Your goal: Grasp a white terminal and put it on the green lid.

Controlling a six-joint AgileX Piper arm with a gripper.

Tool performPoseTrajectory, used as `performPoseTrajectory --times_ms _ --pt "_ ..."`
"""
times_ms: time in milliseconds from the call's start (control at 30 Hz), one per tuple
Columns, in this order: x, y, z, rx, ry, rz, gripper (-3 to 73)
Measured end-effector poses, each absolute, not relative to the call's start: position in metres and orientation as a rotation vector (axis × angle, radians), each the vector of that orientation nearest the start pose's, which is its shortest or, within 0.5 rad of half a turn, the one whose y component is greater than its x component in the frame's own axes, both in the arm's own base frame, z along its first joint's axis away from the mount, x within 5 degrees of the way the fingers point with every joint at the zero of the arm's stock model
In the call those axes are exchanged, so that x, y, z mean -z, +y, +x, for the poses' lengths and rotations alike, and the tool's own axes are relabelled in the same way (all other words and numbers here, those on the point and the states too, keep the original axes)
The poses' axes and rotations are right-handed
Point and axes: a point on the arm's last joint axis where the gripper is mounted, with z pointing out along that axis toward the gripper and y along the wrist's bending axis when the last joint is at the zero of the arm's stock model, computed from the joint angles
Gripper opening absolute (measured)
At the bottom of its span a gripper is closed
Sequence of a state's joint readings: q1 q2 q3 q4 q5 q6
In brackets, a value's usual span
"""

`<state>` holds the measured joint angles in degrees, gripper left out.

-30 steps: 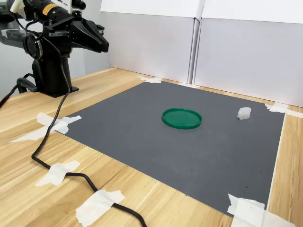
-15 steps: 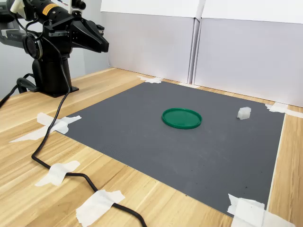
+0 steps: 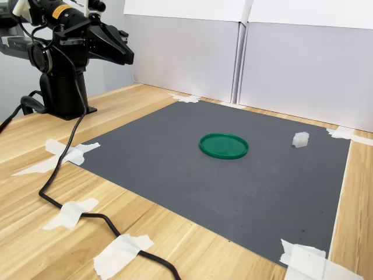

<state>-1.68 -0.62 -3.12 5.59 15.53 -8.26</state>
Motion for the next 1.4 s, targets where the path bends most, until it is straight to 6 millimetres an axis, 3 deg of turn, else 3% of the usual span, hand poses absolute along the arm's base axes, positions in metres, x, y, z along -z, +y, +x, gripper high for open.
performPoseTrajectory --times_ms 1400 --pt "-0.2121 0.0014 0.0502 0.033 1.72 -0.043 14.5"
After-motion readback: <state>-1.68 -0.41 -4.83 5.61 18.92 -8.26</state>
